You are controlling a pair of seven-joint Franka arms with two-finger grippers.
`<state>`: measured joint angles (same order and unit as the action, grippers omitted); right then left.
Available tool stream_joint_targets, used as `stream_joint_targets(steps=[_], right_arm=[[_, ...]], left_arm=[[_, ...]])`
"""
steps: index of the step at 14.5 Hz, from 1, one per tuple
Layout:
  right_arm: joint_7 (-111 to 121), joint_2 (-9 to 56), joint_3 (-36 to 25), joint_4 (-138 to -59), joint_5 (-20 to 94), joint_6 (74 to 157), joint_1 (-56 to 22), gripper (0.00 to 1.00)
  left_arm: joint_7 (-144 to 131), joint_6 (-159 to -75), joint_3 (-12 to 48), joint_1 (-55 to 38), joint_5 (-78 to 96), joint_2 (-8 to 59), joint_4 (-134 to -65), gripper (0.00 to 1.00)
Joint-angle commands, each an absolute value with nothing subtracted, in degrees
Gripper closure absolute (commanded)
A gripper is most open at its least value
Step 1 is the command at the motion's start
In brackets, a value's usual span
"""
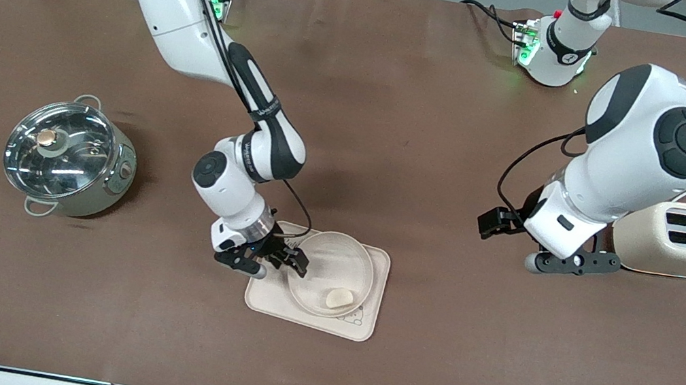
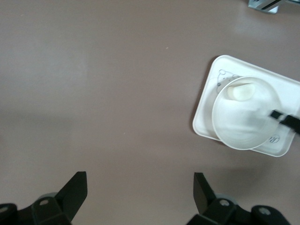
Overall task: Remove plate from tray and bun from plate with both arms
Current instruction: 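Reach the right gripper to the white plate rim and grasp it, then lift the plate with the bun off the tray with the right gripper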
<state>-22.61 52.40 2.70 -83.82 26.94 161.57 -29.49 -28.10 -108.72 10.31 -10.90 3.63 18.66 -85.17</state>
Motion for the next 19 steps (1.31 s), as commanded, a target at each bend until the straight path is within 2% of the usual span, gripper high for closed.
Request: stream_joint_targets(steps=[1, 3, 4, 8, 10, 12, 14, 16, 19], right_arm=[[-22.2, 53.4, 2.2, -82.2, 27.5, 161.5, -30.1, 0.71], [-22.1, 53.4, 2.2, -82.2, 27.2, 161.5, -30.1, 0.96], [-20.8, 53.4, 2.2, -82.2, 27.1, 161.5, -30.1, 0.99], [-17.8, 50.7, 2.5, -83.3, 27.9, 159.3, -28.7, 1.0], [-19.3, 46.2, 2.5, -85.9, 28.9, 155.2, -29.3, 1.0], [-20.1, 40.1, 3.0, -93.6, 28.9, 156.3, -30.9, 1.0], [-20.3, 32.6, 4.0, -105.2, 29.0, 162.0, -32.7, 1.0], [-20.7, 26.7, 7.0, -115.7, 32.2, 169.2, -35.1, 1.0], [-20.8, 25.7, 8.7, -123.6, 39.8, 181.9, -44.3, 1.0]], left_arm=[[-27.5, -110.6, 10.6, -11.7, 4.7, 18.6, -85.8, 0.0], [-27.9, -111.1, 10.6, -11.9, 4.7, 18.6, -85.8, 0.0], [-28.1, -111.1, 10.6, -12.0, 4.7, 18.7, -85.9, 0.0], [-28.9, -112.9, 10.8, -12.2, 5.8, 18.6, -87.5, 0.0], [-29.1, -121.2, 12.1, -12.7, 7.3, 17.1, -94.5, 0.0], [-32.3, -126.3, 13.2, -12.9, 7.3, 15.2, -99.9, 0.0], [-35.1, -126.7, 14.3, -12.8, 7.2, 14.6, -101.4, 0.0], [-35.4, -130.8, 14.4, -12.7, 7.2, 13.5, -104.4, 0.0], [-36.5, -139.1, 14.5, -12.4, 7.7, 10.1, -111.7, 0.0]])
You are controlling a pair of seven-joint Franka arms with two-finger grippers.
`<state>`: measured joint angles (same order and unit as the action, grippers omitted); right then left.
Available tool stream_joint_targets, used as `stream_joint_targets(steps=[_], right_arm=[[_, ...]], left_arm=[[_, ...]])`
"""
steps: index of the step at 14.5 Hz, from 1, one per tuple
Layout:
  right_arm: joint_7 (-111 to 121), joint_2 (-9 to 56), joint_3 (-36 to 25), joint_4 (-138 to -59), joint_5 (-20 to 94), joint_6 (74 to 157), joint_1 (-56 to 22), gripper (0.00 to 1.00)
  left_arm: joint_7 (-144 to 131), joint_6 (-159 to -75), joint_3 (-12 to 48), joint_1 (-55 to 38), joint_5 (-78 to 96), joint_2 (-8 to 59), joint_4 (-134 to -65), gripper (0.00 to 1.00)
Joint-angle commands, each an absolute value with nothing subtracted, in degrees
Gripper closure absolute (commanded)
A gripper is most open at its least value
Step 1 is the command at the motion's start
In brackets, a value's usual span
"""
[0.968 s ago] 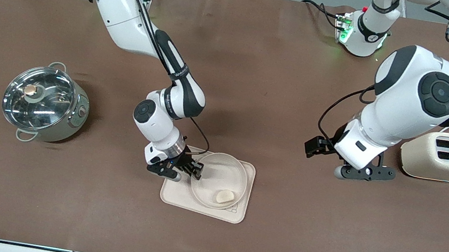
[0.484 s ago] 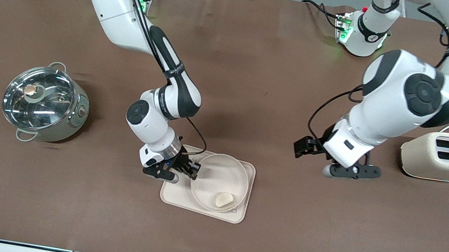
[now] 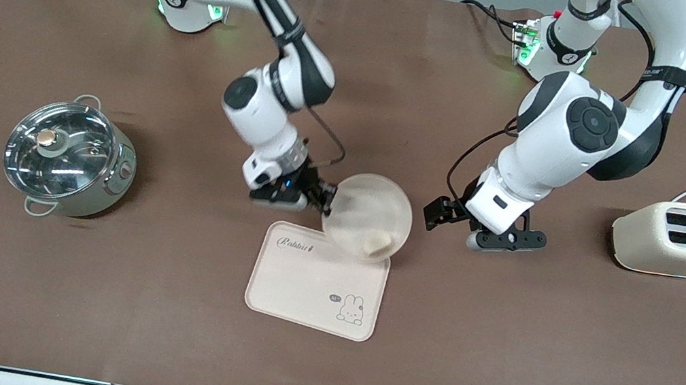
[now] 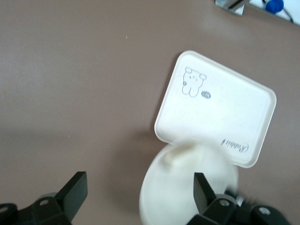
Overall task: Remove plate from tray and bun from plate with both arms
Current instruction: 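Lift the plate with the bun off the tray with the right gripper, then grasp the plate rim with the left gripper while the right gripper holds, then set the plate down with the left gripper while the right gripper withdraws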
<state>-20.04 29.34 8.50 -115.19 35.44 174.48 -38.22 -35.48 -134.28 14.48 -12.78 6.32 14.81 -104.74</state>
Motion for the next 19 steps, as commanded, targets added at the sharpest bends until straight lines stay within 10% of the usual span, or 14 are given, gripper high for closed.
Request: stream_joint_targets(steps=[1, 5, 8, 11, 12, 19], right_arm=[[-20.7, 26.5, 8.7, -124.1, 41.7, 183.8, -47.0, 1.0], [-20.6, 29.4, 8.6, -123.5, 44.1, 184.1, -50.1, 0.97], [-20.0, 32.2, 8.5, -120.5, 44.1, 184.0, -49.6, 0.75], [-19.7, 32.0, 8.3, -118.5, 44.0, 182.3, -46.5, 0.32], [-19.7, 31.4, 8.3, -117.4, 44.0, 179.6, -45.5, 0.0], [-10.6, 29.4, -5.8, -106.8, 39.3, 157.1, -42.5, 0.0]], left_arm=[[-38.4, -141.1, 14.6, -12.5, 8.3, 9.2, -113.8, 0.0], [-42.2, -144.9, 16.4, -13.0, 8.4, 9.8, -116.7, 0.0], [-45.7, -154.0, 18.5, -13.0, 8.4, 9.9, -122.2, 0.0], [-48.9, -157.0, 19.2, -14.3, 8.1, 9.9, -127.0, 0.0], [-49.2, -157.1, 19.2, -14.3, 7.8, 9.7, -128.7, 0.0], [-56.1, -157.1, 19.2, -18.8, 7.6, 17.0, -130.4, 0.0]])
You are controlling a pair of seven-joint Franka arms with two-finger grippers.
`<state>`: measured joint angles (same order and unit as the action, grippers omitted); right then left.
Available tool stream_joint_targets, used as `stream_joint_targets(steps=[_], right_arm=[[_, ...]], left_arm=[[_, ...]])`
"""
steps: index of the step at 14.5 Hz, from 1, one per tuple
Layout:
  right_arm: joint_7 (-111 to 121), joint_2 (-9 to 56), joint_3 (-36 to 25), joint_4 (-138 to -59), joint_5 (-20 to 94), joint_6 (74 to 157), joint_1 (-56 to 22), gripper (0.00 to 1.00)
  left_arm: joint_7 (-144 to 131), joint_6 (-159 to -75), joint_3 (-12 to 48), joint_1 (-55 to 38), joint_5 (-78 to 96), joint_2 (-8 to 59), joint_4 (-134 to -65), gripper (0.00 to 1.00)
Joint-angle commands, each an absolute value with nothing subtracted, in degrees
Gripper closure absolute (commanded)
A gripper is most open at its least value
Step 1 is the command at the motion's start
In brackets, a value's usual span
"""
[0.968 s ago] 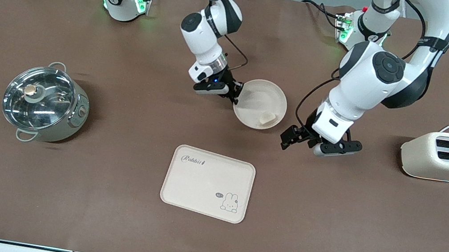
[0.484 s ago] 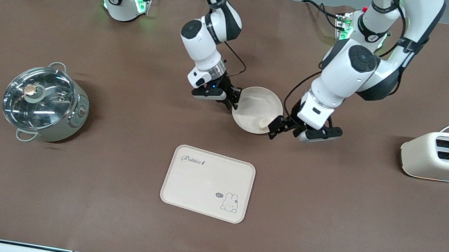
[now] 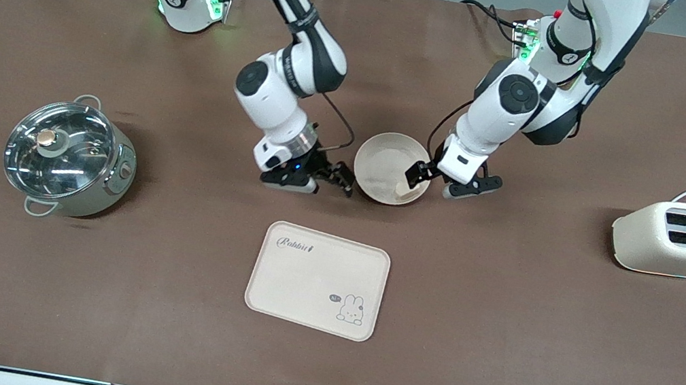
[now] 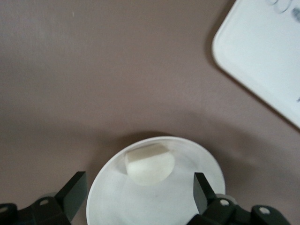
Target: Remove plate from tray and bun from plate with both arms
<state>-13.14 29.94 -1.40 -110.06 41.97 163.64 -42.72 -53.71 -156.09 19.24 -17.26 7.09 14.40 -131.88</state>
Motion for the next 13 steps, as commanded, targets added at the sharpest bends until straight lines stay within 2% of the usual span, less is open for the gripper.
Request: stream_joint_targets(steps=[1, 3, 5, 8, 10, 13], right_arm=[[-10.4, 29.4, -9.0, -103.6, 36.3, 151.1, -42.4, 0.0], [-10.4, 29.8, -15.5, -94.5, 30.3, 136.2, -41.9, 0.0], [-8.4, 29.7, -18.2, -89.6, 27.3, 127.0, -38.8, 0.0], [-6.2, 26.9, -20.7, -88.9, 21.1, 120.7, -33.8, 0.0], [-4.9, 24.8, -24.4, -88.9, 14.9, 116.7, -33.5, 0.0], [-2.0, 20.9, -30.7, -88.9, 13.6, 111.0, -33.5, 0.0]], left_arm=[[-57.3, -157.2, 19.0, -20.3, 7.5, 17.6, -130.3, 0.0], [-58.3, -157.2, 18.8, -20.8, 6.8, 19.1, -129.8, 0.0], [-58.4, -157.1, 18.7, -20.7, 3.5, 22.9, -127.7, 0.0], [-58.4, -157.1, 18.1, -20.0, -2.4, 25.6, -126.5, 0.0], [-58.4, -157.1, 18.0, -20.1, -2.5, 25.9, -126.1, 0.0], [-58.4, -156.3, 17.9, -20.2, -2.5, 26.5, -124.0, 0.0]])
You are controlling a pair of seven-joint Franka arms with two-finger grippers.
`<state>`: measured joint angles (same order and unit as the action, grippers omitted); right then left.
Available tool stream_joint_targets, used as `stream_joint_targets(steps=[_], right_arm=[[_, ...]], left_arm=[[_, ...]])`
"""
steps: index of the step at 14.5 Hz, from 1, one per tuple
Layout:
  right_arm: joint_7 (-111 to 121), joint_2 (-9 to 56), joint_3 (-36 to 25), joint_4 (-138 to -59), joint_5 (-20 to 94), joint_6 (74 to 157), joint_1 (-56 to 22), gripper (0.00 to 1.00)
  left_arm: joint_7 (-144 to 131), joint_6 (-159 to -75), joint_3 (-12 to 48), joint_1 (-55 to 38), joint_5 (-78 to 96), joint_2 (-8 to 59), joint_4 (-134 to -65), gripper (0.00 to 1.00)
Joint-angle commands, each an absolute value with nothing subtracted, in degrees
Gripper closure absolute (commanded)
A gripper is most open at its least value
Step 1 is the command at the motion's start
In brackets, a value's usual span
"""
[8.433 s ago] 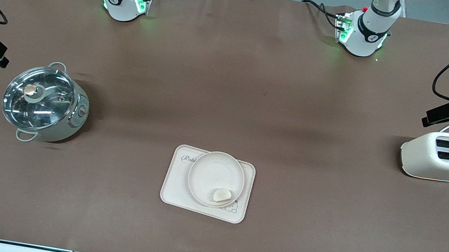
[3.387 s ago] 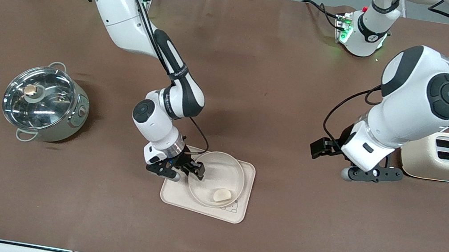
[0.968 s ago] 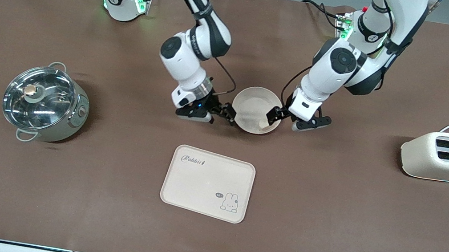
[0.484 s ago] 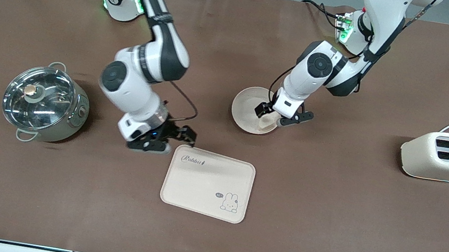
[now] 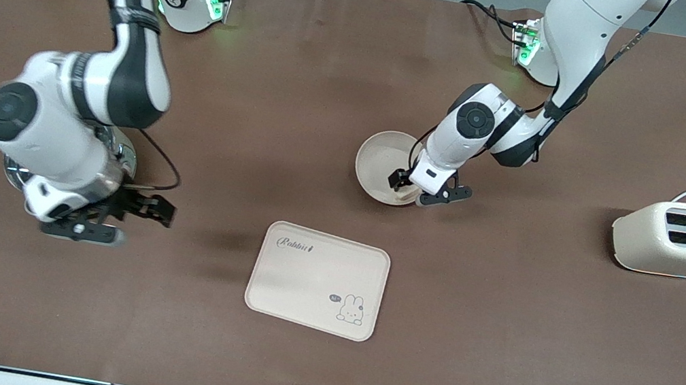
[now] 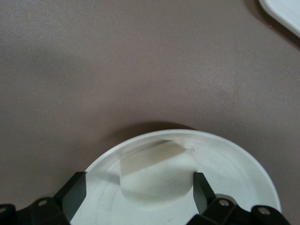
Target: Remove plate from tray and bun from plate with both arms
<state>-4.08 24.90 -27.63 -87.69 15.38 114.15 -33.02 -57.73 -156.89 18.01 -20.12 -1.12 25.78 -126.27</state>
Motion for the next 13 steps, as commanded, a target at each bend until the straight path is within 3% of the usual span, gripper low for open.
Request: stream_joint_targets(steps=[1, 3, 7, 13], right_arm=[[2.0, 19.7, -32.5, -88.9, 13.6, 108.8, -33.6, 0.0], [3.6, 16.0, -36.0, -89.0, 13.6, 104.4, -33.7, 0.0], [3.1, 9.9, -36.6, -88.9, 9.8, 98.9, -33.9, 0.0], [2.0, 7.0, -36.6, -86.4, 5.7, 92.5, -33.8, 0.0]], left_arm=[[-58.4, -155.0, 17.9, -20.5, -2.5, 26.7, -123.2, 0.0], [-58.5, -150.2, 17.9, -20.8, -2.5, 27.1, -120.0, 0.0], [-59.6, -149.0, 17.6, -22.8, -2.5, 29.6, -117.2, 0.0], [-69.2, -149.2, 17.0, -24.0, -14.3, 32.3, -116.8, 0.0]])
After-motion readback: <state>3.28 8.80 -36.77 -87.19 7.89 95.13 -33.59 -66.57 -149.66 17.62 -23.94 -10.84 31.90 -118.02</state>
